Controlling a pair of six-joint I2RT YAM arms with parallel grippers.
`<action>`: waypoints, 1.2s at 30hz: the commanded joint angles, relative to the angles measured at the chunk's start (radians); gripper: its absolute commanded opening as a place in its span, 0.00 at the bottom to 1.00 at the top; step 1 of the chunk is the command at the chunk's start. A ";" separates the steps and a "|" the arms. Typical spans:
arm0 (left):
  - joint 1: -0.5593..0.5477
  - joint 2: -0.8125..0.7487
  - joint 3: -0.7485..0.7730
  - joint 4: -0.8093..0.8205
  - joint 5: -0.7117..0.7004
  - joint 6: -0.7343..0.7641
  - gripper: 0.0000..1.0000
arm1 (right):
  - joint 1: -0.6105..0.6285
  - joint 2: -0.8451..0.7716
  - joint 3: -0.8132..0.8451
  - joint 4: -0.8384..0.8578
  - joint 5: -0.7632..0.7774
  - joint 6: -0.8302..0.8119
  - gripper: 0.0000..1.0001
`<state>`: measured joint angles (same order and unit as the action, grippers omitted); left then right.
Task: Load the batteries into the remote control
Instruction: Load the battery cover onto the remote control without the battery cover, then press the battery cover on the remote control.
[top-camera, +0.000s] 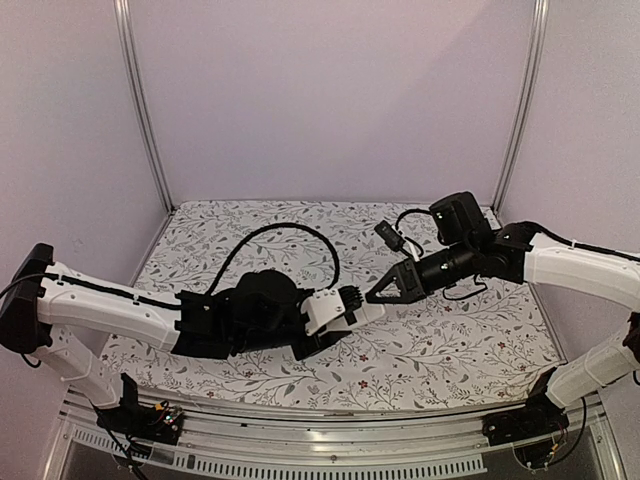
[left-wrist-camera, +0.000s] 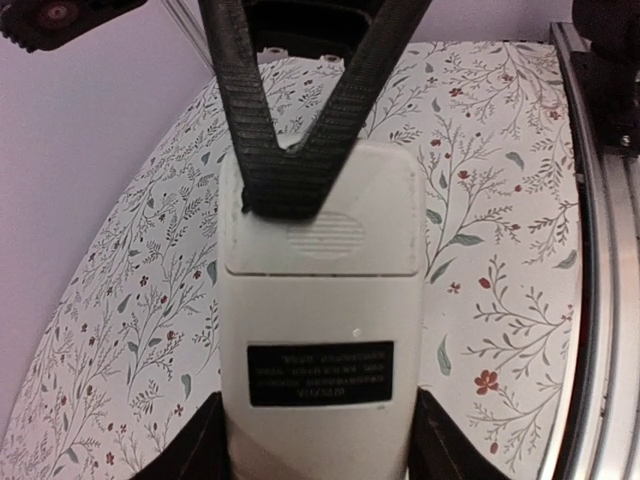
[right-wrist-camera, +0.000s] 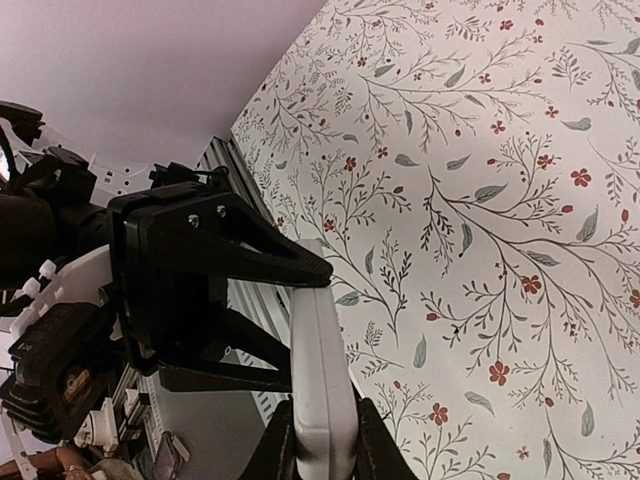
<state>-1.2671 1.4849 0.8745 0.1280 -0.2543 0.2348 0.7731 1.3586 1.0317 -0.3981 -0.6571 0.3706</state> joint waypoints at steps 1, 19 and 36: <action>-0.002 -0.046 0.030 0.074 0.005 -0.020 0.00 | 0.002 -0.005 -0.065 0.070 0.047 0.001 0.21; -0.002 -0.043 0.031 0.114 -0.012 -0.008 0.00 | 0.053 0.020 -0.096 0.198 0.081 0.026 0.38; 0.003 -0.043 0.003 0.062 -0.016 -0.020 0.00 | -0.053 -0.089 0.011 -0.016 -0.046 -0.092 0.70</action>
<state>-1.2667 1.4639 0.8745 0.1795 -0.2699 0.2184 0.7441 1.2922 1.0077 -0.3115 -0.6636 0.3222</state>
